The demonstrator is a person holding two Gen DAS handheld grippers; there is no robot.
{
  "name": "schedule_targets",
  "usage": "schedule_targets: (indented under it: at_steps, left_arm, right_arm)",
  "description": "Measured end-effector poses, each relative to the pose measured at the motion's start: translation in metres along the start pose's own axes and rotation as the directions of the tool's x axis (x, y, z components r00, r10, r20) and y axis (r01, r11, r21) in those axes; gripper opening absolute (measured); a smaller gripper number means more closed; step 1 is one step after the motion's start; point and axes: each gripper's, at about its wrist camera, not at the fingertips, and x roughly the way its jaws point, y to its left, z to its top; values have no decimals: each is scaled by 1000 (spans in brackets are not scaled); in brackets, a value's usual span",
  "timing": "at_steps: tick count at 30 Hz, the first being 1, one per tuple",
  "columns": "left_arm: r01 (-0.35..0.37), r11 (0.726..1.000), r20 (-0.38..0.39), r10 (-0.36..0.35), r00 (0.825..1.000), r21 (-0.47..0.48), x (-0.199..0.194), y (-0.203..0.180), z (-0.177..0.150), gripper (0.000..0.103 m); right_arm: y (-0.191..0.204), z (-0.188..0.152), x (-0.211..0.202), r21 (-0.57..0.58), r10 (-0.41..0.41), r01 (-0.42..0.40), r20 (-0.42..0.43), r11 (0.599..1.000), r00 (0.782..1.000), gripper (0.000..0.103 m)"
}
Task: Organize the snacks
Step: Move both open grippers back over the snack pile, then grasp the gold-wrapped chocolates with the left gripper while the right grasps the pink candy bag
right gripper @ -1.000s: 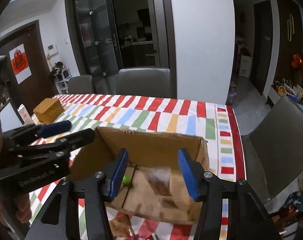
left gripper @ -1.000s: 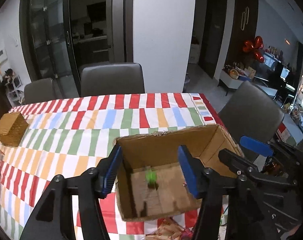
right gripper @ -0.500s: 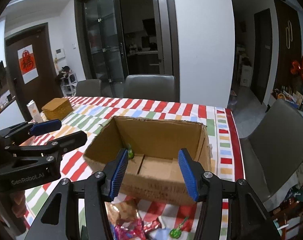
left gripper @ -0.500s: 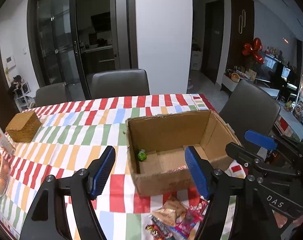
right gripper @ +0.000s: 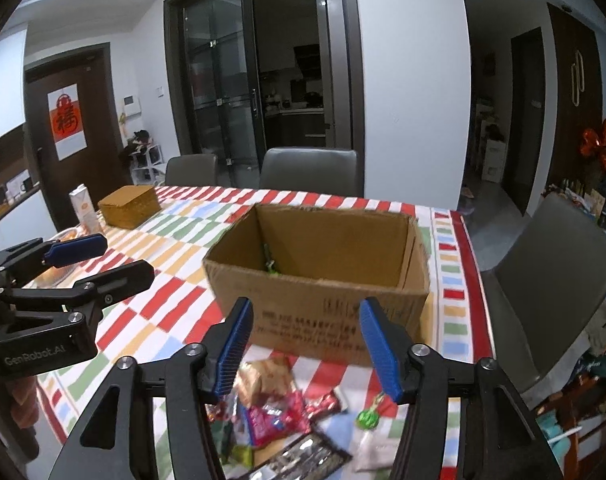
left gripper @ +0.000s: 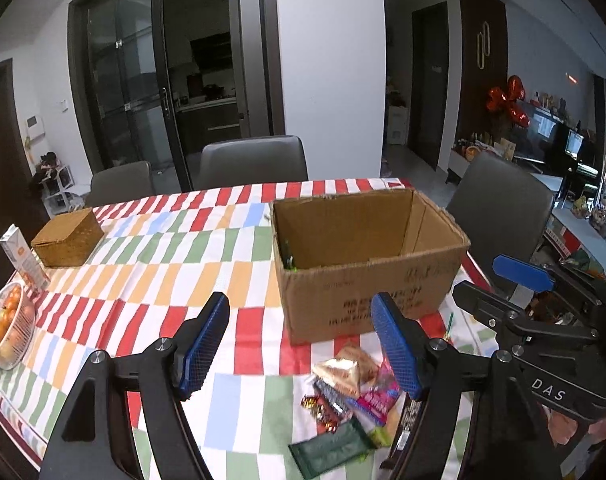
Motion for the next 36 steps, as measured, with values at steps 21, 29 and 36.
schedule_targets:
  at_steps: [21,29,36]
  left_arm:
    - [24,1000,-139,-24,990,-3,31,-4,-77,72]
    - [39,999,-213,-44,976,-29,61,3,-100,72]
    - [43,998,-269,-55,962,-49,86,8,-112,68]
  right_arm:
    - [6,-78,35,24,67,-63,-222,998,973,71]
    - [11,-95,62,10,76,-77,-299,997,951,71]
    - [11,-102,86,24,85,-82,-351,996,932,71]
